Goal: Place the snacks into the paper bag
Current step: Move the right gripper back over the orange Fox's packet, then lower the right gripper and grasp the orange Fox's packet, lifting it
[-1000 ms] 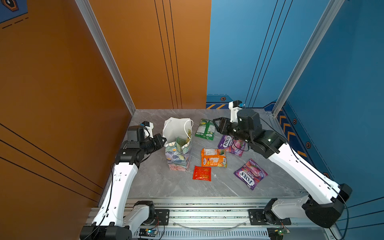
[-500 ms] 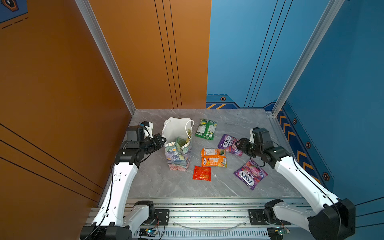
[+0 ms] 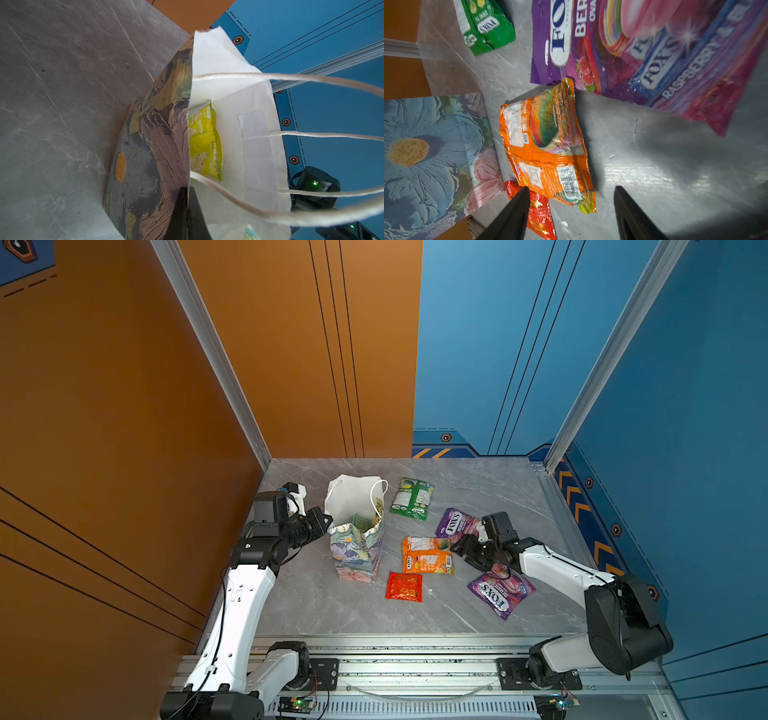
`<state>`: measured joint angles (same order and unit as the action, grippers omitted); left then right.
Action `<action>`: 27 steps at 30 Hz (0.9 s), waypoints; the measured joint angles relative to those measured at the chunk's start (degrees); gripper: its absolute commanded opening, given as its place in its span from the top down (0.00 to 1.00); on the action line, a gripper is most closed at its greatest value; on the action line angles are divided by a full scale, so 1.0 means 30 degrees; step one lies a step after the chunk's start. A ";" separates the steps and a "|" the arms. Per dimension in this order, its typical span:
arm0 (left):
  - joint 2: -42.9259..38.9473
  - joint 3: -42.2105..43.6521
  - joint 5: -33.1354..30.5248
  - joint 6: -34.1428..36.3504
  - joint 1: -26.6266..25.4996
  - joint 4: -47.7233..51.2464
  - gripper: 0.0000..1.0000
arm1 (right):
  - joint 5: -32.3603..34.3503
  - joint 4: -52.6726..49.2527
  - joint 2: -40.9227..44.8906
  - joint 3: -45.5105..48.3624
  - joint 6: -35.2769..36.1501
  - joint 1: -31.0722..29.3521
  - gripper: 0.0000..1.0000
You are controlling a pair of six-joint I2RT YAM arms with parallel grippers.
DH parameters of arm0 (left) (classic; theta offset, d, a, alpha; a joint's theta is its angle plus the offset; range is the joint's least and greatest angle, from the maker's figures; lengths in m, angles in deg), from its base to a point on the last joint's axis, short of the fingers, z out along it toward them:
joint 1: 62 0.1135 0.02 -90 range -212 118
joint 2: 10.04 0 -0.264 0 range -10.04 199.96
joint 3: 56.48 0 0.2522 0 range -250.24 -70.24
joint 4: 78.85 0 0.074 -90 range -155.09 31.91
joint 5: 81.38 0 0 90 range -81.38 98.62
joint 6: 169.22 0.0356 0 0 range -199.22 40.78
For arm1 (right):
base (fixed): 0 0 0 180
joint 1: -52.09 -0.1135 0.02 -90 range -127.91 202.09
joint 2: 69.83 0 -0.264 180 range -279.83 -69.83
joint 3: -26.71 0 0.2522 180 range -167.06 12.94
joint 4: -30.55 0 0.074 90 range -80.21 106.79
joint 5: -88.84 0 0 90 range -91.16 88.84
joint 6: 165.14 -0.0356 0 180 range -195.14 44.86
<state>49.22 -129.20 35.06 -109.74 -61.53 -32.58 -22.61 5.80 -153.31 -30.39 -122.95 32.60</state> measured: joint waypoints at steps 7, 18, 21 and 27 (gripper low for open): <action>0.0000 0.0000 0.0000 0.0000 0.0000 0.0000 1.00 | -0.0007 0.1326 -0.0816 0.0051 -0.0240 -0.0510 0.26; 0.0000 0.0000 0.0007 -0.0007 0.0095 0.0000 1.00 | -0.0517 0.3111 -0.2958 0.0131 -0.0889 -0.0656 0.45; 0.0000 0.0000 0.0015 -0.0007 0.0117 0.0000 1.00 | -0.0758 0.3650 -0.3271 0.0153 -0.1071 -0.0678 0.58; 0.0000 0.0000 0.0073 -0.0007 0.0131 0.0000 1.00 | -0.1319 0.4940 -0.3781 0.0313 -0.1537 -0.0765 0.94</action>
<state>49.22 -129.20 35.28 -109.76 -61.14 -32.58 -26.57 20.62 -164.66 -29.45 -127.56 30.31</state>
